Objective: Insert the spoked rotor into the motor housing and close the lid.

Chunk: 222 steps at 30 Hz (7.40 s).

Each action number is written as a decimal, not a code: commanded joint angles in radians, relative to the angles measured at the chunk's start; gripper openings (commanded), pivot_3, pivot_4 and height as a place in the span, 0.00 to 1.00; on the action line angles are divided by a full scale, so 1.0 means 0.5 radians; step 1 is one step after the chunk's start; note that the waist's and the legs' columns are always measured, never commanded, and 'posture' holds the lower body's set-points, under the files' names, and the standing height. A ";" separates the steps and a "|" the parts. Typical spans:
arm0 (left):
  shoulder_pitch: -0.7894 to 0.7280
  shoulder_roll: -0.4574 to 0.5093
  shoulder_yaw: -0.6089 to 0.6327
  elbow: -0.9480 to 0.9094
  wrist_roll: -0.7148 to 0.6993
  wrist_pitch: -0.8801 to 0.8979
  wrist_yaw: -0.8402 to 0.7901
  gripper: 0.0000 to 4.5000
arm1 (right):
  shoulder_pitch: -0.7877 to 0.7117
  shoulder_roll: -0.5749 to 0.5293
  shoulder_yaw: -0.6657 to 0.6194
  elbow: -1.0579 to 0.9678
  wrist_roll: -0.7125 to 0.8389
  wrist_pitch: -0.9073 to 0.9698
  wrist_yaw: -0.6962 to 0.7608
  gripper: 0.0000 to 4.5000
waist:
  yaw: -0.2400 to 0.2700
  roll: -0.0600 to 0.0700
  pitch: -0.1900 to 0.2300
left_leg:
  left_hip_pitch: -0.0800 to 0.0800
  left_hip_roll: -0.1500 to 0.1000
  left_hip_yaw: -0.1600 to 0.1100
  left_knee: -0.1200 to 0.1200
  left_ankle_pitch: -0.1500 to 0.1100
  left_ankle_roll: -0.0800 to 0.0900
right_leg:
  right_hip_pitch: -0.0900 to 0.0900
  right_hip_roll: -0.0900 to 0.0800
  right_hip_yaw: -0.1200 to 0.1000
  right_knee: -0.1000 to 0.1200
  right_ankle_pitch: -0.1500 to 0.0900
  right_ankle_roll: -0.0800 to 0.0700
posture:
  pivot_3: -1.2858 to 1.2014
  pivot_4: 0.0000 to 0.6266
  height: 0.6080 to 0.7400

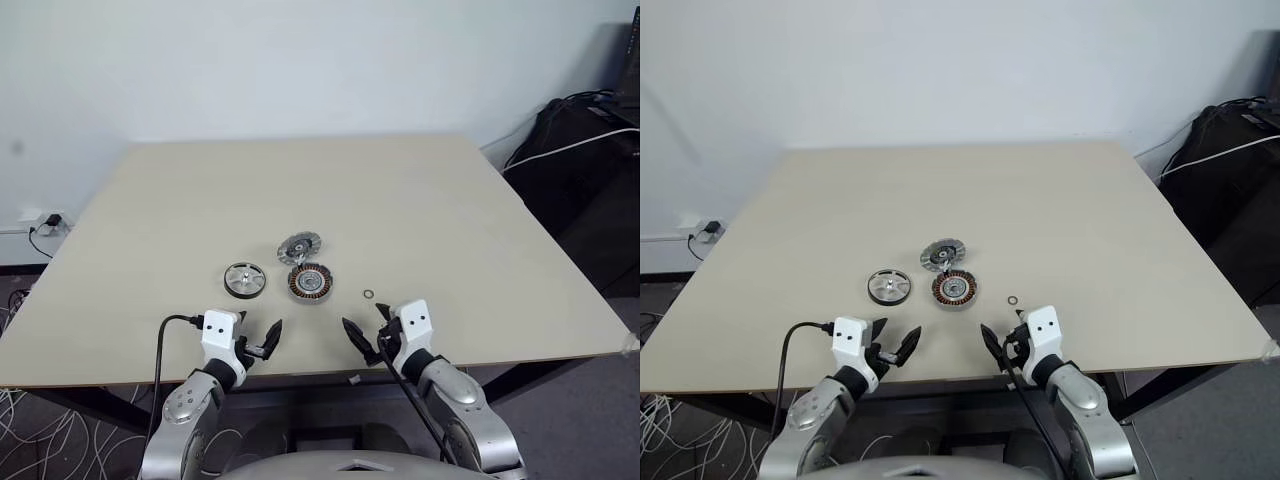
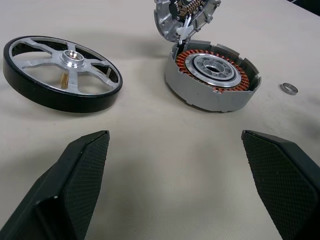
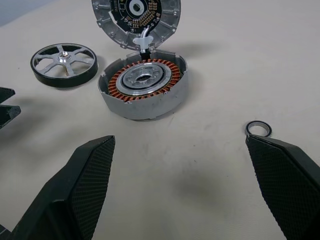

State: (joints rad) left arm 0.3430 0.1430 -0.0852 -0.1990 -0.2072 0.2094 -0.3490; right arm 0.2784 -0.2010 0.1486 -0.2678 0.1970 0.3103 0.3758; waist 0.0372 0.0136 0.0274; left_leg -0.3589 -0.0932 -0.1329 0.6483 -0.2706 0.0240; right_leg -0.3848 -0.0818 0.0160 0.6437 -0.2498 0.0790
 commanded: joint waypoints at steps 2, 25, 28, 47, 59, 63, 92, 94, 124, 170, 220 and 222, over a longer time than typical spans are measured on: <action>-0.019 0.005 0.006 -0.071 0.013 -0.056 0.011 0.99 | -0.033 0.004 -0.005 -0.024 -0.018 -0.050 -0.012 1.00 | 0.000 0.000 0.000 | 0.000 0.000 0.000 0.000 0.000 0.000 | 0.000 0.000 0.000 0.000 0.000 0.000 | 0.52 0.00 1.00; -0.059 -0.088 -0.012 0.001 0.149 -0.215 0.189 0.99 | -0.263 0.082 -0.004 0.200 -0.327 0.013 -0.345 1.00 | 0.001 -0.001 0.002 | 0.000 0.000 0.001 0.000 0.000 0.000 | 0.000 0.000 0.000 0.000 0.000 0.000 | 0.52 0.00 1.00; -0.067 -0.124 -0.014 0.037 0.176 -0.287 0.223 0.99 | -0.369 0.113 0.005 0.304 -0.370 0.046 -0.381 1.00 | 0.001 -0.001 0.001 | 0.000 0.000 0.001 -0.001 0.000 0.000 | -0.002 0.001 0.001 0.000 0.001 0.000 | 0.52 0.00 1.00; -0.069 -0.135 -0.032 0.110 0.131 -0.346 0.144 0.99 | -0.809 0.190 -0.115 0.992 -0.352 0.059 -0.383 1.00 | -0.018 0.000 0.001 | -0.001 -0.001 0.001 -0.001 0.004 0.006 | -0.004 0.002 0.001 0.001 0.002 0.000 | 0.52 0.00 1.00; -0.078 -0.130 -0.005 0.139 0.126 -0.381 0.126 1.00 | -0.765 0.186 -0.156 0.976 -0.344 0.033 -0.403 0.30 | -0.016 0.005 -0.004 | 0.000 -0.001 0.002 0.000 0.004 0.007 | -0.002 0.002 0.002 0.001 0.003 0.001 | 0.52 0.00 1.00; -0.085 -0.127 0.004 0.154 0.127 -0.394 0.120 1.00 | -0.703 0.178 -0.151 0.859 -0.328 0.069 -0.391 0.15 | -0.011 0.005 -0.004 | 0.000 -0.001 0.001 0.000 0.004 0.006 | -0.002 0.001 0.002 0.001 0.003 0.001 | 0.52 0.00 1.00; -0.050 -0.153 0.000 0.165 0.107 -0.408 0.113 1.00 | -1.180 0.392 0.317 1.118 -0.454 0.051 -0.150 0.15 | -0.046 0.007 -0.002 | -0.004 0.000 0.004 -0.003 0.005 0.008 | -0.011 0.004 0.005 0.002 0.015 -0.002 | 0.52 0.00 1.00; -0.049 -0.155 -0.004 0.155 0.106 -0.400 0.113 1.00 | -1.201 0.403 0.313 1.163 -0.463 0.036 -0.147 0.15 | -0.049 0.007 -0.003 | -0.004 0.000 0.004 -0.003 0.006 0.008 | -0.012 0.004 0.005 0.003 0.015 -0.002 | 0.52 0.00 1.00; -0.026 -0.177 -0.028 0.081 0.102 -0.339 0.121 1.00 | -1.317 0.442 0.286 1.250 -0.454 -0.023 -0.013 0.71 | -0.054 0.008 -0.003 | -0.004 0.000 0.004 -0.003 0.006 0.008 | -0.013 0.006 0.006 0.004 0.017 -0.005 | 0.52 0.00 1.00; -0.037 -0.176 -0.044 0.083 0.063 -0.322 0.124 1.00 | -1.449 0.444 0.325 1.129 -0.379 0.610 -0.052 0.01 | -0.056 0.006 -0.004 | -0.005 0.003 0.005 -0.003 0.006 0.006 | -0.015 0.007 0.005 0.004 0.018 -0.006 | 0.52 0.00 1.00; -0.036 -0.176 -0.037 0.117 0.034 -0.325 0.113 1.00 | -1.412 0.461 0.311 1.126 -0.420 0.473 -0.093 0.01 | -0.097 0.006 -0.004 | -0.005 0.002 0.005 -0.004 0.006 0.006 | -0.015 0.007 0.006 0.004 0.019 -0.007 | 0.52 0.00 1.00; -0.035 -0.176 -0.037 0.116 0.034 -0.326 0.114 1.00 | -1.410 0.462 0.313 1.121 -0.417 0.478 -0.080 0.01 | -0.097 0.006 -0.004 | -0.005 0.002 0.005 -0.004 0.006 0.006 | -0.015 0.007 0.006 0.004 0.019 -0.007 | 0.52 0.00 1.00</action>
State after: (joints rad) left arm 0.3361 0.0596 -0.1057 -0.1186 -0.1775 0.0605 -0.2868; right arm -0.4110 0.0232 0.3060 0.3157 -0.0138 0.5537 0.3290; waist -0.0115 0.0166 0.0253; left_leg -0.3612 -0.0920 -0.1305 0.6464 -0.2674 0.0270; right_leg -0.3923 -0.0781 0.0188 0.6456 -0.2405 0.0757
